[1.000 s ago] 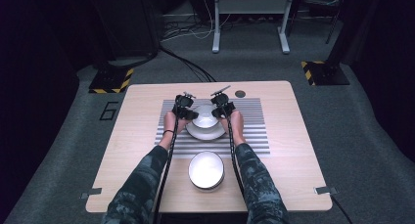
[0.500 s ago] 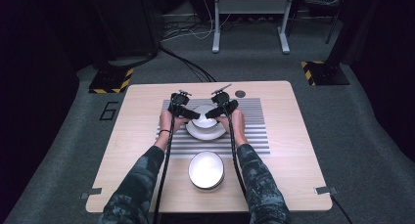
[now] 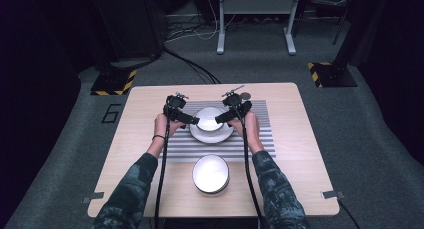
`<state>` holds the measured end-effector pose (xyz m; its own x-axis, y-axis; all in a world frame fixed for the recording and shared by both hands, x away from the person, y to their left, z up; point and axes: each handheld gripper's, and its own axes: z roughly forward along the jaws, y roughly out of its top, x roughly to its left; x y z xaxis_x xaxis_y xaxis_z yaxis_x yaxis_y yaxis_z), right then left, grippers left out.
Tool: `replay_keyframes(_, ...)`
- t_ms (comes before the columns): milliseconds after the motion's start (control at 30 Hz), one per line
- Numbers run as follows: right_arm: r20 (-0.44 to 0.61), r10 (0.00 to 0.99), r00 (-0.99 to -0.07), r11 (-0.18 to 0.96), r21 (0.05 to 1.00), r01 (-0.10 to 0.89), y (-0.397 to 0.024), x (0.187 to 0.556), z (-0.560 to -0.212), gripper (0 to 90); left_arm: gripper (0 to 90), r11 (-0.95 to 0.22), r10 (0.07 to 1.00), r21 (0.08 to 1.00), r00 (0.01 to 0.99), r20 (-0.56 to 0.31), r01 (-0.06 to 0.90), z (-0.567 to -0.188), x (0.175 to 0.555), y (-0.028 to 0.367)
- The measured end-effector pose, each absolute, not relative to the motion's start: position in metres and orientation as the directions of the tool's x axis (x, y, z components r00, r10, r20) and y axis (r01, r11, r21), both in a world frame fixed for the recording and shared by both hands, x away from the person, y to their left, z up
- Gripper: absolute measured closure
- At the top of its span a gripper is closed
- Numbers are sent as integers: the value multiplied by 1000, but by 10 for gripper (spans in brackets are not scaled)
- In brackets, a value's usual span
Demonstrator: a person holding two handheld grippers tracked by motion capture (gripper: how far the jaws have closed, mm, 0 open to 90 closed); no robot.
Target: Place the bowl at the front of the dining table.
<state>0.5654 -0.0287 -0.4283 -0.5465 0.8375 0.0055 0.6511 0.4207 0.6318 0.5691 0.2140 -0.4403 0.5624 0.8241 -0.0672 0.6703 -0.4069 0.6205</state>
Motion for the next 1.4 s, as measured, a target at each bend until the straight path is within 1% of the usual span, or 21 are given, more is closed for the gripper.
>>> replay_keyframes(133,-16,834,-552,430,647,630,-38,553,-424,0,2,-424,813,618,579,-62,662,-442,561,221)
replay_keyframes(267,-12,835,-551,421,659,623,-48,543,-423,0,1,-422,808,631,586,-65,651,-441,551,230)
replay_keyframes(367,-20,834,-552,422,666,615,-54,536,-422,0,1,-431,803,640,594,-48,636,-440,542,237)
replay_keyframes(467,-25,832,-554,427,666,611,-59,528,-421,0,1,-422,793,651,604,-72,631,-439,534,244)
replay_keyframes(567,-37,829,-558,435,669,603,-64,519,-420,0,1,-449,789,654,614,-31,609,-439,523,249)
replay_keyframes(767,-50,826,-562,444,671,593,-75,499,-424,0,1,-462,779,666,627,-11,586,-443,503,261)
replay_keyframes(867,-63,826,-561,450,672,588,-81,489,-427,0,1,-468,785,667,619,12,580,-446,492,269)
replay_keyframes(1100,-78,833,-547,446,679,583,-101,470,-433,0,1,-444,798,675,602,-1,589,-454,473,291)
replay_keyframes(1400,-92,855,-510,429,677,597,-126,446,-442,0,2,-426,804,686,595,-13,590,-463,448,311)
